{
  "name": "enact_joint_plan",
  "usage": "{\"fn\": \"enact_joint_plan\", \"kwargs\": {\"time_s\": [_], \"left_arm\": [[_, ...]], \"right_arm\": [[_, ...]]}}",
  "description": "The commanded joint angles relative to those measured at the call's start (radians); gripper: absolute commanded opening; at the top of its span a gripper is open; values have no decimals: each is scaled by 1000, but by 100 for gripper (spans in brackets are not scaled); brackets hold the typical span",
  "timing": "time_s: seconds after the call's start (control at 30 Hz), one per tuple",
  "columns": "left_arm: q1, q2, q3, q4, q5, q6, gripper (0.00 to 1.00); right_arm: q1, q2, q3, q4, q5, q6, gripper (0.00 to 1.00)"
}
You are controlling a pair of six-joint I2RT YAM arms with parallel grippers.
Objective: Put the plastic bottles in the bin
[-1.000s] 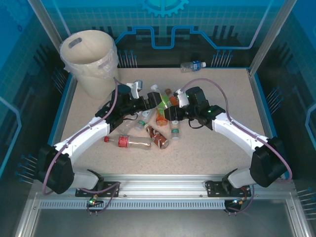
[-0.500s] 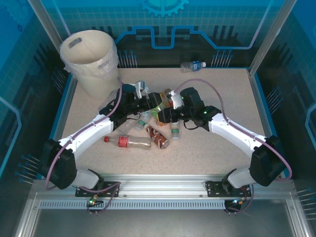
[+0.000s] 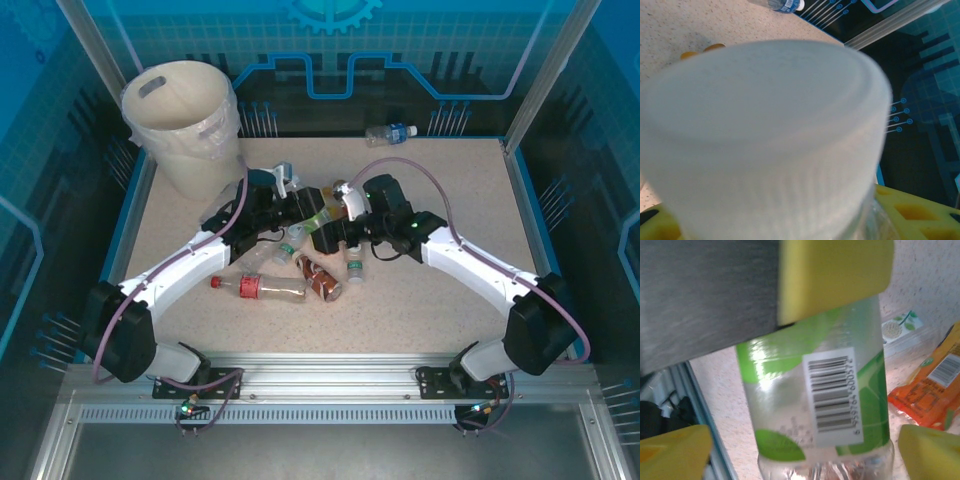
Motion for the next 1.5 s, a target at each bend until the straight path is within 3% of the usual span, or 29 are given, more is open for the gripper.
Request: {"fn": "enact_joint_plan", "kwargs": {"time_s": [0.0,0.17,0.33,0.53,0.9,1.0,1.47], "left_arm": [[-3,-22,19,-47,-75,45,55],[13,-49,42,-89,-165,102,55],[58,-63,86,-114,-253,175,54],[156,-62,180,-148,-346,290,53],[318,0,408,-78,-495,518,54],[347,65,497,-43,-564,586,54],[462,494,1066,-98,-688,788,54]], "right_arm": [[10,-59,5,-13,62,-34,100],[2,-141,-43,2,209,-5,100],[3,-248,-142,46,432,5,100],[-5,-370,-254,96,592,16,100],[-19,-441,-304,61,607,70,100],[-29,-442,-302,53,615,95,100],[-82,-427,-264,-15,612,154,100]]}}
